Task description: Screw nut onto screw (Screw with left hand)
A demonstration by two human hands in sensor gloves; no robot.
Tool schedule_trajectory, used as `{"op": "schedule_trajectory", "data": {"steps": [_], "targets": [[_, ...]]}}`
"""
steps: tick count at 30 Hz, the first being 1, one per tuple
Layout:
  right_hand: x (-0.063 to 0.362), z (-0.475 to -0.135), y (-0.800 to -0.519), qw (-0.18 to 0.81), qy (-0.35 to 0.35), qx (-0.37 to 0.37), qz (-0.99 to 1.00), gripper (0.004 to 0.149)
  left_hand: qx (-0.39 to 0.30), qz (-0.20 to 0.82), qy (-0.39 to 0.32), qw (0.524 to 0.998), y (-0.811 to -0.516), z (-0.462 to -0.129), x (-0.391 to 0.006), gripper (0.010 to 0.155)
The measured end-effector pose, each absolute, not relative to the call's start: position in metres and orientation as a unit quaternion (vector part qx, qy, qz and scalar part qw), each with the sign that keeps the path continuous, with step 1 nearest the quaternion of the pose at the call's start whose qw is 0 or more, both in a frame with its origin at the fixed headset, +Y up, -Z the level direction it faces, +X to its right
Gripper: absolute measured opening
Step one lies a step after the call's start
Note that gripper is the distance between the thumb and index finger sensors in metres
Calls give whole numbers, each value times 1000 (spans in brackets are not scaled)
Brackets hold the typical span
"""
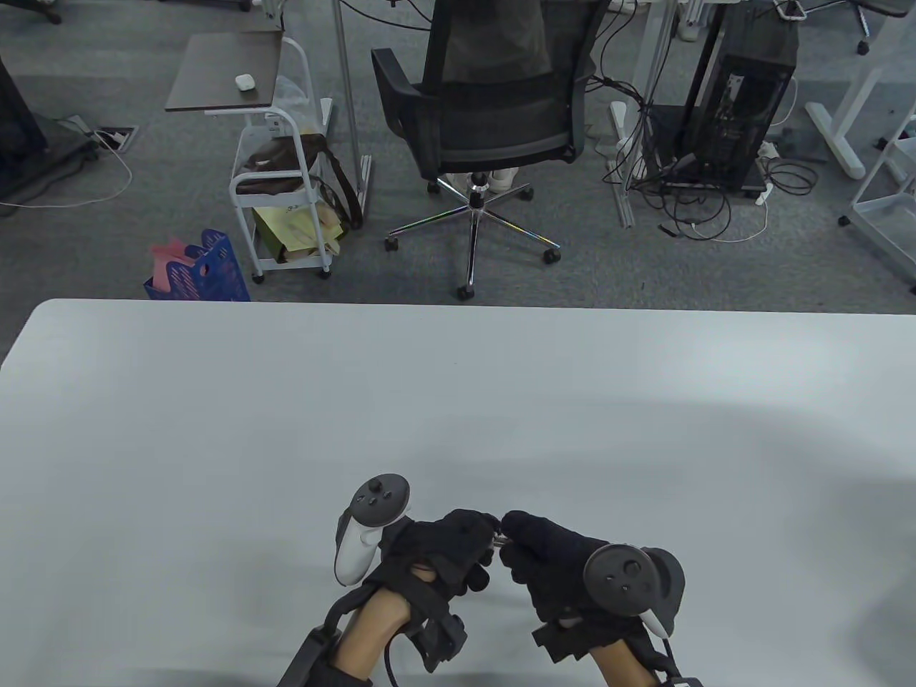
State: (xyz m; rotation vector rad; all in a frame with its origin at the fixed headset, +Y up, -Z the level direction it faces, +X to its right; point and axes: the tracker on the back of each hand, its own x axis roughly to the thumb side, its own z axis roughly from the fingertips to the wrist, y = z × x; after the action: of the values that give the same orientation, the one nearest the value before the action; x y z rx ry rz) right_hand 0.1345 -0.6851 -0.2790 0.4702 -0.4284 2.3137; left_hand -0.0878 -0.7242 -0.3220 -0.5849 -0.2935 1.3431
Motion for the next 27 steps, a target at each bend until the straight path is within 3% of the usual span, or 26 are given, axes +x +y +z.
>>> {"op": "schedule_trajectory", "data": {"steps": [6, 11, 18, 23, 27], "targets": [[132, -278, -684, 362, -165, 187, 898, 45, -282, 600, -150, 733, -721, -322, -86, 56], [134, -278, -684, 367, -168, 184, 896, 45, -272, 614, -133, 729, -725, -322, -88, 68], [133, -278, -684, 365, -166, 187, 897, 44, -283, 597, -152, 735, -721, -322, -86, 56], [134, -278, -684, 366, -167, 185, 896, 44, -268, 614, -137, 729, -723, -322, -88, 68], [133, -279, -684, 362, -166, 186, 898, 44, -273, 605, -136, 735, -723, -321, -87, 59]]}}
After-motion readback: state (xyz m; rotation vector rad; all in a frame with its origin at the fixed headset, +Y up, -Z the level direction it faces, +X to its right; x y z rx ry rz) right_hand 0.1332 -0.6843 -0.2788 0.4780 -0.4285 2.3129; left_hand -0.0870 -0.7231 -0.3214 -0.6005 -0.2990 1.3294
